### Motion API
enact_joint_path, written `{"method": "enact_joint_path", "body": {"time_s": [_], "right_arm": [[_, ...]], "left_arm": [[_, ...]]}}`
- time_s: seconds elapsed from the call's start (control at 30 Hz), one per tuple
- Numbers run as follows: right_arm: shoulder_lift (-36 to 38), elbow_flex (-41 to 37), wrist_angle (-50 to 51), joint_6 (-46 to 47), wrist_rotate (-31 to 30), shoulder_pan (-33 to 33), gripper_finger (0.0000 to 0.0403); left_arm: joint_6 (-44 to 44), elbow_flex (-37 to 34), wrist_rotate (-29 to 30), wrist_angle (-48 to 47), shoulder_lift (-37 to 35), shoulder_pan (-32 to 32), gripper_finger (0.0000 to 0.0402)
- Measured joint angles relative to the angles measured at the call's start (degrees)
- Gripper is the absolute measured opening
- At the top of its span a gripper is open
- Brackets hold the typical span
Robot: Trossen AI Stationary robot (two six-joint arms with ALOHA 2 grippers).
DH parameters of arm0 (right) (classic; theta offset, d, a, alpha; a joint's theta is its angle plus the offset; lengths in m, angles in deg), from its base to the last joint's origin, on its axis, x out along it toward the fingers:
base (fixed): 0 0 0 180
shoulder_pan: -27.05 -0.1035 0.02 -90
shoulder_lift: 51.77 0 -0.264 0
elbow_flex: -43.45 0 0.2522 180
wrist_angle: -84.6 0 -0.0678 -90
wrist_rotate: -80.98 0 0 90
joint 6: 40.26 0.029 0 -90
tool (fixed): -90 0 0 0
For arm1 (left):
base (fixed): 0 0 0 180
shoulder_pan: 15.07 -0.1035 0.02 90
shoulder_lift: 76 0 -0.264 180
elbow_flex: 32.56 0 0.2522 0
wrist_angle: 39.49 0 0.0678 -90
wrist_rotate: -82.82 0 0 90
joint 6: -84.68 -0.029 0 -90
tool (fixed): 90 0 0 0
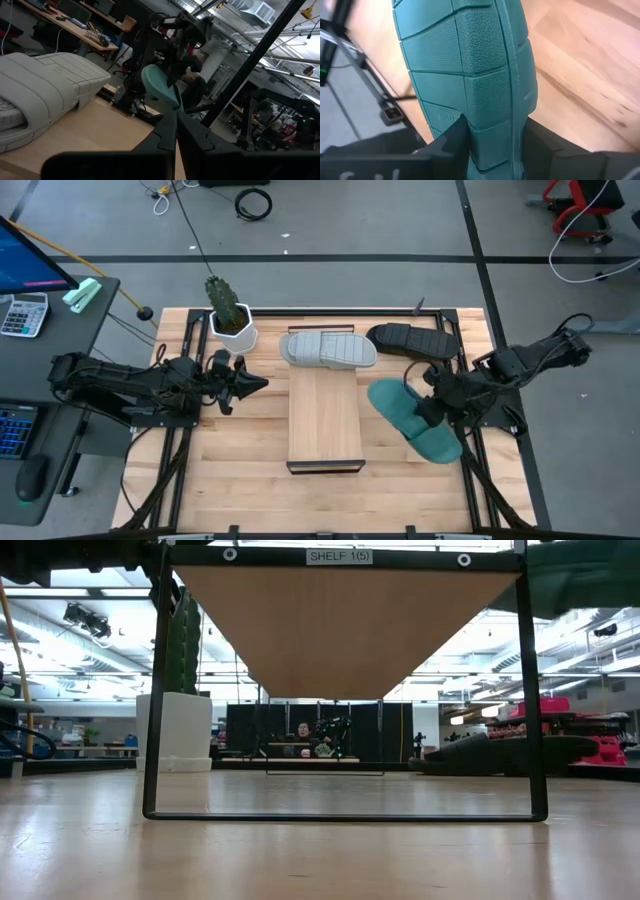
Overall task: Pick and place slippers onto the shelf
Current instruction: Put the green pair of slippers on the shelf
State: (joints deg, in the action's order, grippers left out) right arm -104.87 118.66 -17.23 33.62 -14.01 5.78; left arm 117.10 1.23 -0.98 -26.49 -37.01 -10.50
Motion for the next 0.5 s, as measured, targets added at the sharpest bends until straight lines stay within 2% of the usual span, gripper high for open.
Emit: {"method": "enact_joint_path", "body": {"time_s": [0.2, 0.5], "right_arm": [[0.0, 0.0, -5.9, -2.6, 3.5, 4.8, 0.0137], [0.0, 0.0, -12.2, -5.5, 5.2, 11.9, 0.0137]], "left_arm": [[0.4, 0.0, 0.0, 0.0, 0.0, 0.0, 0.0009], [-0.6, 0.0, -0.2, 0.3, 0.0, 0.0, 0.0024]]}}
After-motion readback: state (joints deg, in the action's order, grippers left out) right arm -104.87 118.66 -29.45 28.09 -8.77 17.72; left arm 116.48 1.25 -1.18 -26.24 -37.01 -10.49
